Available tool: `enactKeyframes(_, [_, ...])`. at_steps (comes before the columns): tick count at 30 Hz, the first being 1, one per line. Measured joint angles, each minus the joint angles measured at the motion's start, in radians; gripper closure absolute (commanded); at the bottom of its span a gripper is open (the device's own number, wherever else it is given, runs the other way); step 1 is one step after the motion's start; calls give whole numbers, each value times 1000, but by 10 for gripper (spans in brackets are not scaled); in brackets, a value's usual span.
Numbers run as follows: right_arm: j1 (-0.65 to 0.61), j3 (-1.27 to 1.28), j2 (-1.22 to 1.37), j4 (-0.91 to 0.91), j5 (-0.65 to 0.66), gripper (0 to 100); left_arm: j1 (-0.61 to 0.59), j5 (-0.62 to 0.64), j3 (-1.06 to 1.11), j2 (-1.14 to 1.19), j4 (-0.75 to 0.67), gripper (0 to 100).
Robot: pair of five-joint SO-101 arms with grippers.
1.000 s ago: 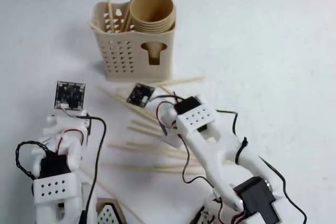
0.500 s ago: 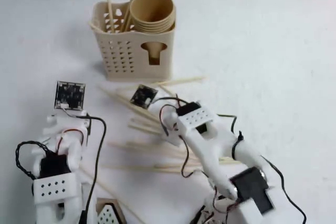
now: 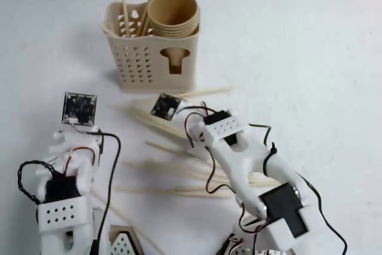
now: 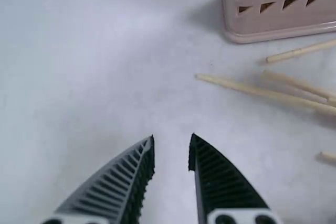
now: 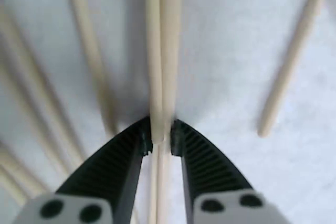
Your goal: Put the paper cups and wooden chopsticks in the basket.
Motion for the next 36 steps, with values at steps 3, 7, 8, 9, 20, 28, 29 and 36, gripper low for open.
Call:
enactKeyframes(3, [0, 8, -77, 84, 2, 981, 0, 0, 0, 0, 0, 876])
enactKeyframes(7, [-5, 8, -242, 196, 5, 981, 0, 0, 0, 0, 0, 876])
enactKeyframes(8, [-5, 8, -292, 219, 6, 981, 0, 0, 0, 0, 0, 876])
enactKeyframes(9, [-3, 8, -341, 241, 8, 981, 0, 0, 0, 0, 0, 876])
enactKeyframes(20, [-3, 3, -746, 382, 8, 981, -28, 0, 0, 0, 0, 876])
enactKeyframes(28, [-28, -282, -799, 347, -216, 981, -61, 0, 0, 0, 0, 876])
enactKeyframes(29, [-35, -330, -790, 328, -255, 981, -61, 0, 0, 0, 0, 876])
enactKeyframes(36, [-63, -634, -592, 152, -477, 981, -61, 0, 0, 0, 0, 876])
